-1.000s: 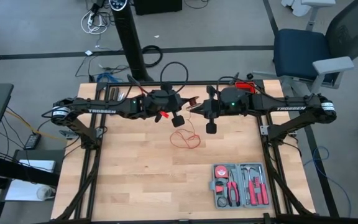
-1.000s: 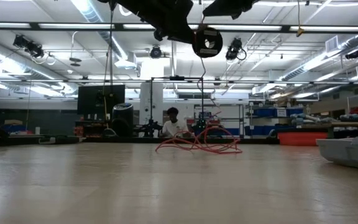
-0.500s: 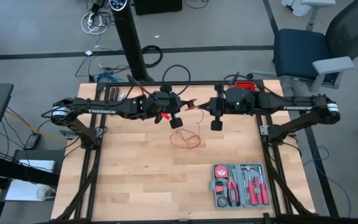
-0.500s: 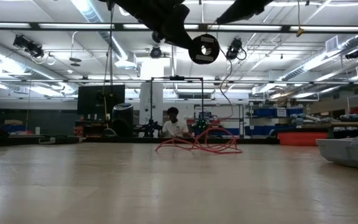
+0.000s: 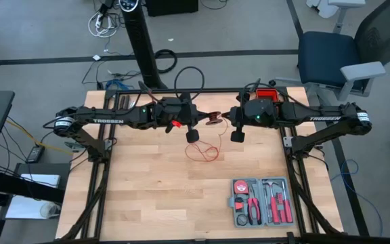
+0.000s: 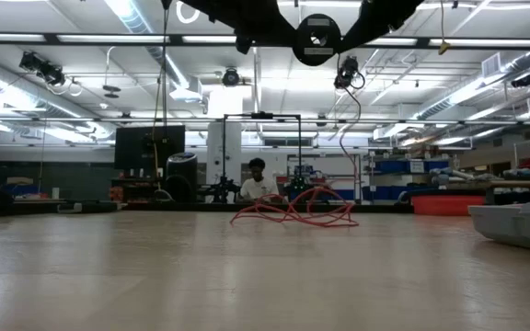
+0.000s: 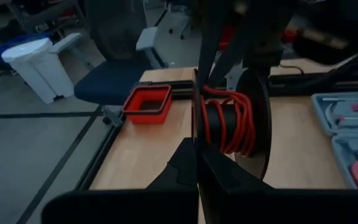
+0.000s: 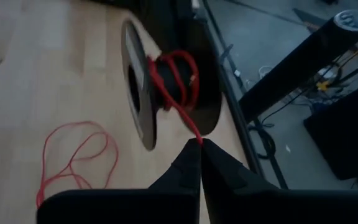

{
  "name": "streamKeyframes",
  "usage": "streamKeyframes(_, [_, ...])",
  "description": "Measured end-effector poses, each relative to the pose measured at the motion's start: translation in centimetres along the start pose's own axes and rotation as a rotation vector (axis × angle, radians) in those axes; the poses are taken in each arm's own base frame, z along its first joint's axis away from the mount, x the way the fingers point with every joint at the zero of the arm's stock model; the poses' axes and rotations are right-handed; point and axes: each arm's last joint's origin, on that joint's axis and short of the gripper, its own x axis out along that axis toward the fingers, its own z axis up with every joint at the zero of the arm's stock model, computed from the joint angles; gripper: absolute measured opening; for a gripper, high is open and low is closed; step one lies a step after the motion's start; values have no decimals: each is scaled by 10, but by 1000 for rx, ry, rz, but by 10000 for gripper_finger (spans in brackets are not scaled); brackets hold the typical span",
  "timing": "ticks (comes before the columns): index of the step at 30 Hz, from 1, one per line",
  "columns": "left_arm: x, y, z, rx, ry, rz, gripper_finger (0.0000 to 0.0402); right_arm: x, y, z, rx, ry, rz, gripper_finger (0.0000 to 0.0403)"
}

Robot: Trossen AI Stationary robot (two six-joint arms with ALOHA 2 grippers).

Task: Coil cords
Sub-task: Coil the wire

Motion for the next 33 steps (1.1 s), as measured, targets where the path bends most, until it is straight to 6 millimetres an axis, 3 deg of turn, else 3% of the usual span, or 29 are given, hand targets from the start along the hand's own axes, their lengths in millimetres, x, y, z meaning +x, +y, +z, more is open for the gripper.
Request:
streamKeyframes(5, [-1, -5, 4, -7, -32, 32, 0, 12, 9, -15, 37, 14, 10, 40])
streamKeyframes(16, [-3, -17, 13, -20, -156, 35, 0, 27, 33, -86, 163, -130, 3, 113])
streamKeyframes(22, [-1, -19, -13, -46, -295, 84, 0, 27, 40, -126, 217, -101, -69, 114])
streamKeyframes(27, [-2, -11, -41, -140, -375, 165, 0, 25, 41, -132, 194, -100, -102, 112])
streamKeyframes(33, [-10, -7, -56, -213, -500, 188, 0, 31, 43, -132, 196, -96, -102, 111])
